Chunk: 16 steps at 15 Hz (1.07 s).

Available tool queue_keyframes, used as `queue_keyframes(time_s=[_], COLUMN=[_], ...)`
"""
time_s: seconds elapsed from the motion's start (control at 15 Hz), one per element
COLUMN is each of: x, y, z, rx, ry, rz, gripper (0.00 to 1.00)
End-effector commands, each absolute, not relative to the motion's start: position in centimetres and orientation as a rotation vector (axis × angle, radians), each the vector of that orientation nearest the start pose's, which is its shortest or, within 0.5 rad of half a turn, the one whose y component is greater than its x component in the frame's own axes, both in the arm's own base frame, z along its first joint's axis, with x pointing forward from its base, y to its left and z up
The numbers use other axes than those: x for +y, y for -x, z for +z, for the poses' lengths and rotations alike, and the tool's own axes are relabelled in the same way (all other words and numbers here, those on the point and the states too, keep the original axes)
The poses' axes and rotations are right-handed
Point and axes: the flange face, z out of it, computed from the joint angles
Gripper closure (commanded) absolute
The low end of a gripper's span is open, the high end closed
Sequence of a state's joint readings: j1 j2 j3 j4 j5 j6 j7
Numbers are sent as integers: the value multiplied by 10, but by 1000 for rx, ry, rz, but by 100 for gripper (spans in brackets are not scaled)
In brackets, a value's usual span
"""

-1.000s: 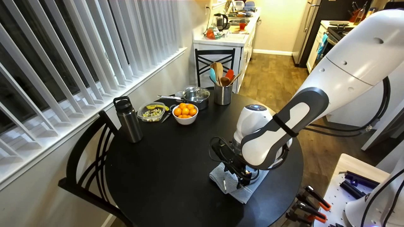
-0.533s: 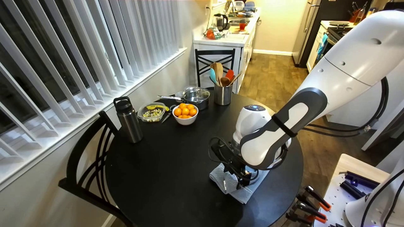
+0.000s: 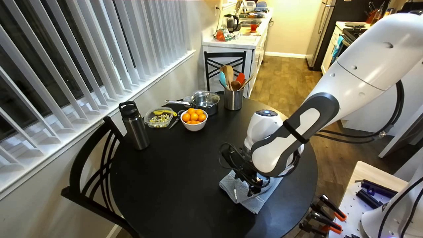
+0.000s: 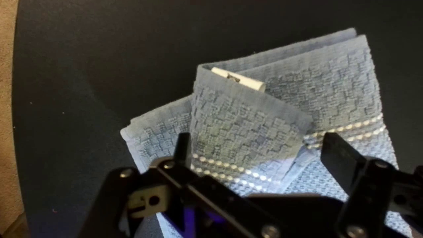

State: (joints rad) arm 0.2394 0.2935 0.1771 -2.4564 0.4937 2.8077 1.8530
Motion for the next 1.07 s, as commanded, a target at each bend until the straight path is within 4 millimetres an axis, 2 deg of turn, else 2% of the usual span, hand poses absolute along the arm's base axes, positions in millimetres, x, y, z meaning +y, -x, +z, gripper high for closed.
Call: queue_keyframes(time_s=[0.0,0.27,0.47,1.0], x=[179,197,210,221], y=[-449,-442,-434,-418], z=[180,178,184,189], rx=[2437,2408,2390,2510], ry=[1770,1893,2002,2282], rz=[288,378,454,471], gripper=[0,0,0,0])
